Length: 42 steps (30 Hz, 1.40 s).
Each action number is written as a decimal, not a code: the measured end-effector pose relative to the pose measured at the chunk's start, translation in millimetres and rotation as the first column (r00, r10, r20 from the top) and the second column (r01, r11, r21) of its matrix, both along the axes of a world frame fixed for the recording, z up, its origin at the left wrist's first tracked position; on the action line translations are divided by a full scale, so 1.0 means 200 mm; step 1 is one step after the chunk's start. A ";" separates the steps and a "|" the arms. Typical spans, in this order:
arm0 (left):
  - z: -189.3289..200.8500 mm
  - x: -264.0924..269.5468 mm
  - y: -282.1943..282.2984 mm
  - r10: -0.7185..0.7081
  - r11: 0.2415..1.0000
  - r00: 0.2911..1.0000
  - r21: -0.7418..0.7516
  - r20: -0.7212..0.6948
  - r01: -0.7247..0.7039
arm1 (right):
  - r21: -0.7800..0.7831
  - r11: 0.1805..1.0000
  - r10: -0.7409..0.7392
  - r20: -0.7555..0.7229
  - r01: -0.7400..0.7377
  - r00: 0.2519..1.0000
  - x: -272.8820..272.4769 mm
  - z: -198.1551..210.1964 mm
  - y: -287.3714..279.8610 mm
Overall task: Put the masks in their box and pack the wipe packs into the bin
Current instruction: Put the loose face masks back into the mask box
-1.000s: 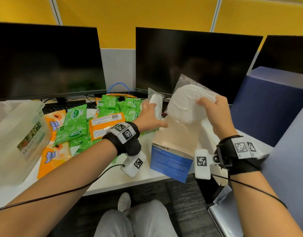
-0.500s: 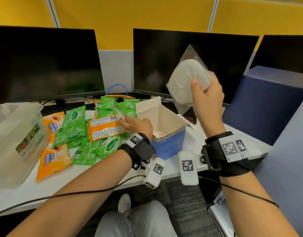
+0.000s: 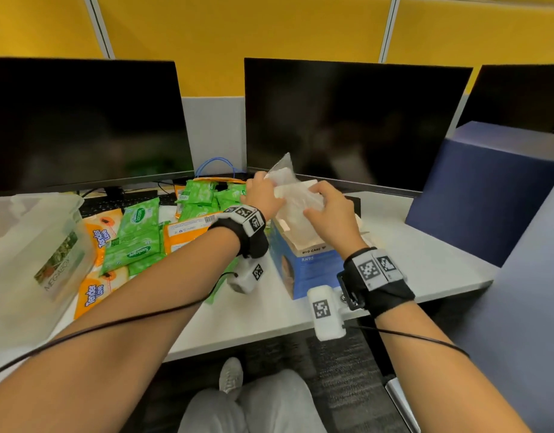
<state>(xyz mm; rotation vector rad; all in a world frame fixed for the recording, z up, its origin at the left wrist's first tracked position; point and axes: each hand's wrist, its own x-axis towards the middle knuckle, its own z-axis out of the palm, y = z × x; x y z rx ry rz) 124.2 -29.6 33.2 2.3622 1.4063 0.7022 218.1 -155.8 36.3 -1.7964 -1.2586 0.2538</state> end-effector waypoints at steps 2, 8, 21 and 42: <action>0.03 0.00 0.03 0.051 0.999 0.998 -0.005 -0.029 -0.051 | -0.077 0.997 -0.005 0.064 0.010 0.998 0.04 0.00 0.00; 0.08 -0.01 -0.01 0.047 0.999 0.973 0.014 -0.228 -0.045 | -0.120 0.974 -0.153 0.265 0.190 0.952 0.14 0.04 -0.03; 0.06 -0.09 -0.23 -0.100 0.965 0.994 -0.246 -0.043 0.086 | -0.175 0.977 -0.112 0.085 0.125 0.990 0.02 -0.04 0.03; 0.03 -0.06 -0.15 -0.002 0.903 0.704 -0.302 0.710 0.307 | -0.035 0.973 0.114 -0.785 -0.227 0.610 0.06 -0.11 0.14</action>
